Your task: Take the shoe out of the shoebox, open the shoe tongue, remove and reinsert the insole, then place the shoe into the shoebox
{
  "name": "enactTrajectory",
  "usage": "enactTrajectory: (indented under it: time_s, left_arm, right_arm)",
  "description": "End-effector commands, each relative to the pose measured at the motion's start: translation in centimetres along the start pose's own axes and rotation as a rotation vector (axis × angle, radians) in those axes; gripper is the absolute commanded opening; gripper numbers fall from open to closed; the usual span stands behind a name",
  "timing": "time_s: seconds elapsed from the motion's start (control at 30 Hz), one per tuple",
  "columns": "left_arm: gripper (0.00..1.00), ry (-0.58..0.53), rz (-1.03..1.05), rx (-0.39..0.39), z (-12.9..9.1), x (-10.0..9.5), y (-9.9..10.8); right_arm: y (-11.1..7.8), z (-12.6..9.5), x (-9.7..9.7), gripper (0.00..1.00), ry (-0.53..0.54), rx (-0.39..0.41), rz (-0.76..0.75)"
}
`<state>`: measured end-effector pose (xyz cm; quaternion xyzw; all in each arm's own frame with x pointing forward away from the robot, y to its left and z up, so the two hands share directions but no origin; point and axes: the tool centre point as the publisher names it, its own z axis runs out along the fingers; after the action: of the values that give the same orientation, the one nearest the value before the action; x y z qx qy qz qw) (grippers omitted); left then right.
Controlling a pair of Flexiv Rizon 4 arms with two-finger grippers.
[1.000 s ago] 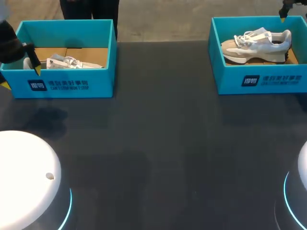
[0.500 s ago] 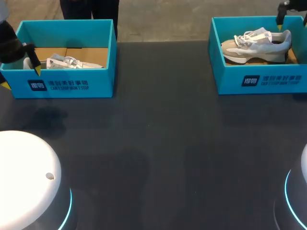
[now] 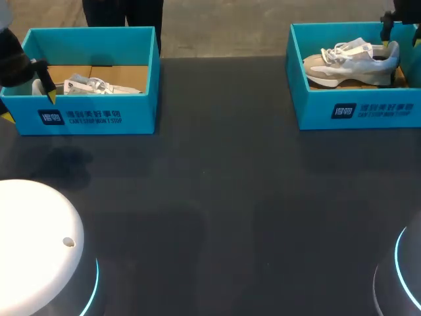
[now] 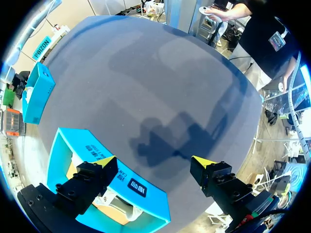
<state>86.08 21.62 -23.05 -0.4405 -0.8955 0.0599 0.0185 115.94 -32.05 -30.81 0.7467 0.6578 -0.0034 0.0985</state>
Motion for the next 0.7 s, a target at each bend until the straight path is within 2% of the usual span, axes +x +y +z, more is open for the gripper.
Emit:
enactTrajectory:
  time_s: [0.03, 0.13, 0.7]
  left_arm:
    - [1.0, -0.001, 0.001, -0.003, 0.0, 0.1, -0.1]
    - [1.0, -0.001, 0.001, -0.003, 0.0, 0.1, -0.1]
    - [1.0, -0.001, 0.001, -0.003, 0.0, 0.1, -0.1]
  right_arm:
    - [1.1, 0.8, 0.3, 0.83, -0.001, 0.093, 0.01]
    - [1.2, 1.2, 0.5, 0.8, -0.005, 0.105, 0.02]
    - [0.0, 4.0, 0.7, 0.81, 0.001, 0.187, 0.051]
